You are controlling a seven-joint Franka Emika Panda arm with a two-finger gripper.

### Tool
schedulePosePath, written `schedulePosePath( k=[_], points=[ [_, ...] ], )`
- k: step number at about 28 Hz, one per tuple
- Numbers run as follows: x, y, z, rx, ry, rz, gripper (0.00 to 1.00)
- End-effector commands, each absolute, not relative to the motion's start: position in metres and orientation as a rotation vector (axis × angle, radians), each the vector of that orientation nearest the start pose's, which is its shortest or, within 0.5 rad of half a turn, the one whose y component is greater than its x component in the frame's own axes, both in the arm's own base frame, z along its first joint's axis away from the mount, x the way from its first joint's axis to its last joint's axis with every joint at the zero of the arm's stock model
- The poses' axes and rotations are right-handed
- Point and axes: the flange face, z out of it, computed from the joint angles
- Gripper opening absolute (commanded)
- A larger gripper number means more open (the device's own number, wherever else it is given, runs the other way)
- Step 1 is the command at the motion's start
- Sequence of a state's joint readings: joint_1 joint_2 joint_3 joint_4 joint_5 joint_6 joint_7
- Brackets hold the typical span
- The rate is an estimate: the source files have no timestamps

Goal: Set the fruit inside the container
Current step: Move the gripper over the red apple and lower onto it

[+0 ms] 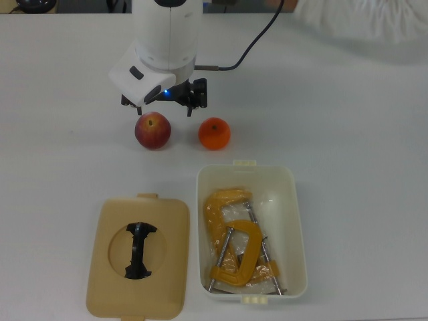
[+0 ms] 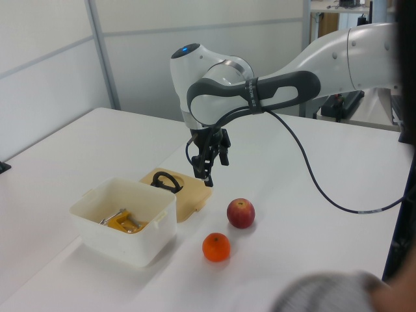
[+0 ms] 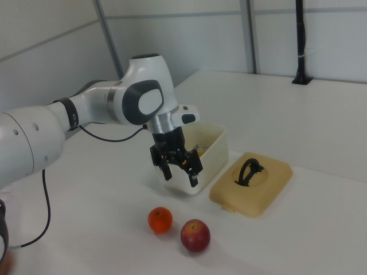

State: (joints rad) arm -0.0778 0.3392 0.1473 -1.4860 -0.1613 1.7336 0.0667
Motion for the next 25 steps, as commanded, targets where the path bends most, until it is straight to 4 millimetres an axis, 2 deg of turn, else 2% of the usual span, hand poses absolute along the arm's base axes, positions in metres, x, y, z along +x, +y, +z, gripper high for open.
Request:
schedulePosePath(
  k=[1,5,8,11,17,22,23,25],
  points=[
    [0.627,0.01,0.503,-3.28,-0.041,0.149,1.0],
    [0.612,0.011,0.508,-3.286,-0.048,0.147,1.0],
    [0.597,0.004,0.514,-3.293,-0.066,0.13,1.0],
    [0.586,0.002,0.509,-3.291,-0.123,0.111,1.0],
    [0.566,0.006,0.481,-3.292,-0.165,0.077,1.0],
    [0.567,-0.002,0.451,-3.285,-0.162,0.071,1.0],
    [0.57,-0.005,0.439,-3.28,-0.16,0.057,1.0],
    [0.576,-0.008,0.427,-3.275,-0.158,0.034,1.0]
  ],
)
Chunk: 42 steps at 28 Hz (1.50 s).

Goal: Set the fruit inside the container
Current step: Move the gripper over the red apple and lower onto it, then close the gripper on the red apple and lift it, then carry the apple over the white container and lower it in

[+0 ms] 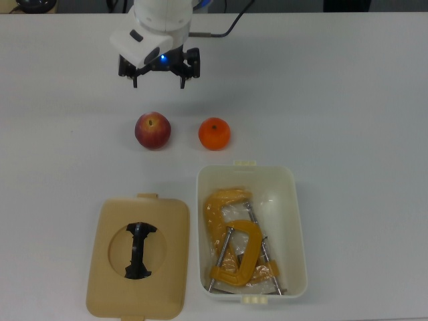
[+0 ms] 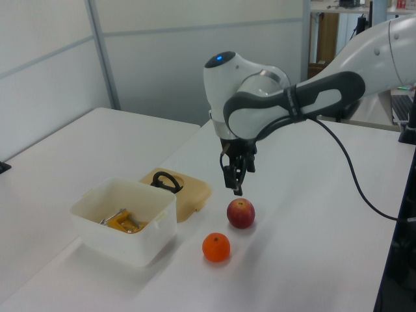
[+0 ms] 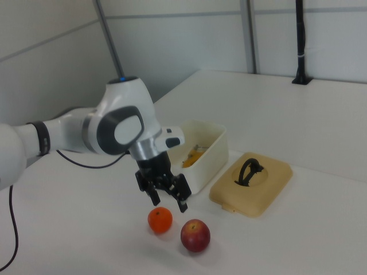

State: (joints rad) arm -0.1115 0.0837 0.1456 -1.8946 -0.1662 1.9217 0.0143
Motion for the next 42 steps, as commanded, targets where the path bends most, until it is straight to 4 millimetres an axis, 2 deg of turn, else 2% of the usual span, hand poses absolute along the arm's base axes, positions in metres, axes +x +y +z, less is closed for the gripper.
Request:
schedulePosePath(
  k=[1,3,8,13,20,21,24,25,27,29,30,33,34,39,40,42],
  points=[
    [0.578,-0.009,0.422,-3.273,-0.155,0.029,1.0],
    [0.585,-0.014,0.403,-3.266,-0.146,0.036,1.0],
    [0.597,-0.017,0.378,-3.255,-0.152,-0.007,1.0],
    [0.6,-0.02,0.356,-3.257,-0.162,0.034,1.0],
    [0.601,-0.022,0.34,-3.284,-0.202,0.076,1.0],
    [0.601,-0.022,0.34,-3.29,-0.21,0.076,0.95],
    [0.601,-0.023,0.341,-3.304,-0.232,0.079,0.55],
    [0.601,-0.023,0.342,-3.305,-0.237,0.078,0.32],
    [0.602,-0.023,0.344,-3.304,-0.237,0.073,0.13],
    [0.603,-0.026,0.348,-3.3,-0.22,0.061,0.0],
    [0.606,-0.033,0.357,-3.301,-0.196,0.038,0.0],
    [0.612,-0.035,0.37,-3.291,-0.18,-0.004,0.0],
    [0.622,-0.034,0.387,-3.273,-0.146,-0.065,0.0],
    [0.642,-0.031,0.427,-3.214,-0.079,-0.209,0.0],
    [0.649,-0.03,0.445,-3.193,-0.059,-0.27,0.0],
    [0.656,-0.026,0.463,-3.162,-0.036,-0.327,0.0]
  ],
)
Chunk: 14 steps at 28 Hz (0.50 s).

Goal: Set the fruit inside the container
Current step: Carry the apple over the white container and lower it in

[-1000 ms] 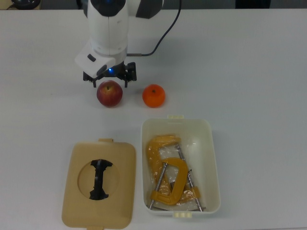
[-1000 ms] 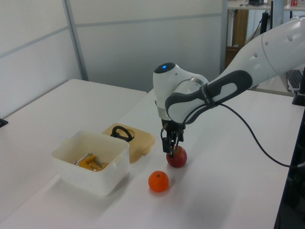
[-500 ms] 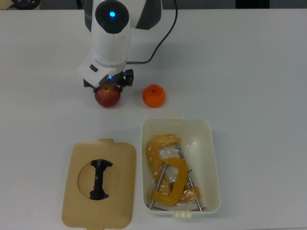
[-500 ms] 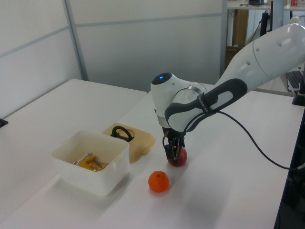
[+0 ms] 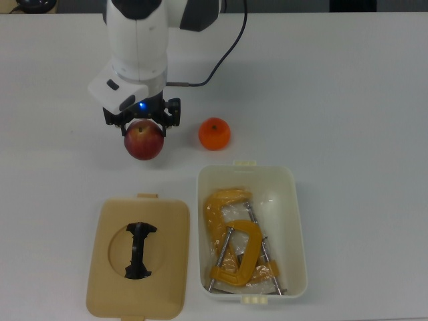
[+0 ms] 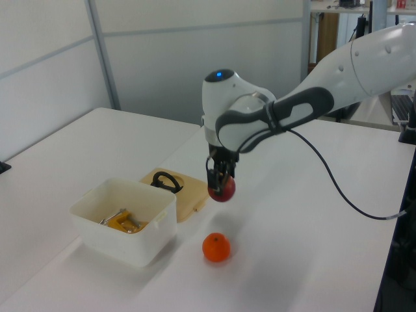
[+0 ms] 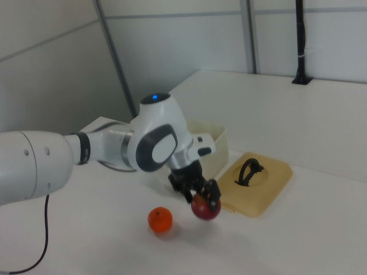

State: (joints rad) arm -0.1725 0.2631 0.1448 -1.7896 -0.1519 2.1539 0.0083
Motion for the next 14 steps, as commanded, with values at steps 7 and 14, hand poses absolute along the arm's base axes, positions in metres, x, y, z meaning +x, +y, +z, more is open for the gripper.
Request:
schedulePosePath(
  k=[7,14],
  points=[
    [0.672,-0.007,0.514,-3.038,0.01,-0.489,0.01],
    [0.701,0.065,0.497,-2.966,-0.027,-0.621,0.03]
  ],
)
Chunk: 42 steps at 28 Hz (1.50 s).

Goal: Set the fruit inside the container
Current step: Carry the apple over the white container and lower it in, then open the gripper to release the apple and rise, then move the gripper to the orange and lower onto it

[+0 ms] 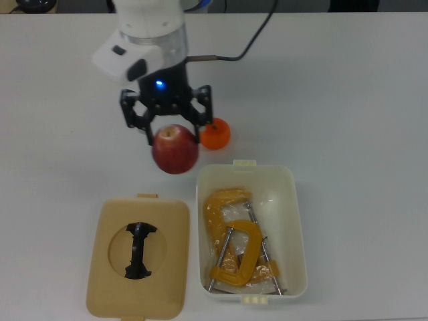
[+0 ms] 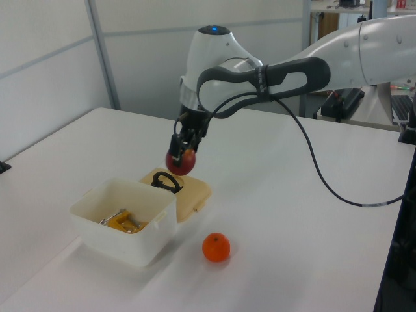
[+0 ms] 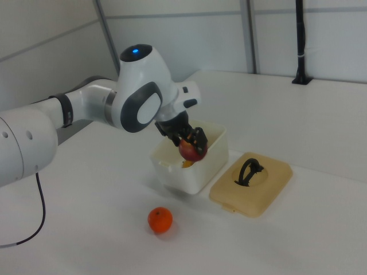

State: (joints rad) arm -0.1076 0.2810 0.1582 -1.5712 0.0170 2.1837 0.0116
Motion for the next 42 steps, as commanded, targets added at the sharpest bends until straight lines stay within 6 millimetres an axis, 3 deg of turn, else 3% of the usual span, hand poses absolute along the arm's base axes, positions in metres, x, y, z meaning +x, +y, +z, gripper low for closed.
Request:
schedulePosePath(
  k=[1,5,8,13,15,16,17,20,28,30,31,35,36,42],
  points=[
    [0.703,0.074,0.496,-2.955,-0.028,-0.646,0.03],
    [0.706,0.103,0.484,-2.935,-0.068,-0.668,0.07],
    [0.707,0.111,0.477,-2.934,-0.086,-0.66,0.09],
    [0.709,0.119,0.467,-2.929,-0.085,-0.662,0.29],
    [0.709,0.118,0.466,-2.933,-0.085,-0.658,0.5],
    [0.708,0.118,0.467,-2.937,-0.089,-0.658,0.89],
    [0.708,0.117,0.47,-2.944,-0.098,-0.666,1.0],
    [0.703,0.116,0.477,-2.992,-0.146,-0.671,1.0],
    [0.658,0.098,0.501,-3.147,-0.185,-0.236,1.0],
    [0.648,0.094,0.498,-3.17,-0.222,-0.11,1.0],
    [0.639,0.092,0.493,-3.182,-0.282,0.025,1.0],
    [0.625,0.09,0.477,-3.173,-0.383,0.22,1.0],
    [0.62,0.092,0.466,-3.164,-0.421,0.284,1.0],
    [0.611,0.098,0.427,-3.151,-0.459,0.403,1.0]
  ],
)
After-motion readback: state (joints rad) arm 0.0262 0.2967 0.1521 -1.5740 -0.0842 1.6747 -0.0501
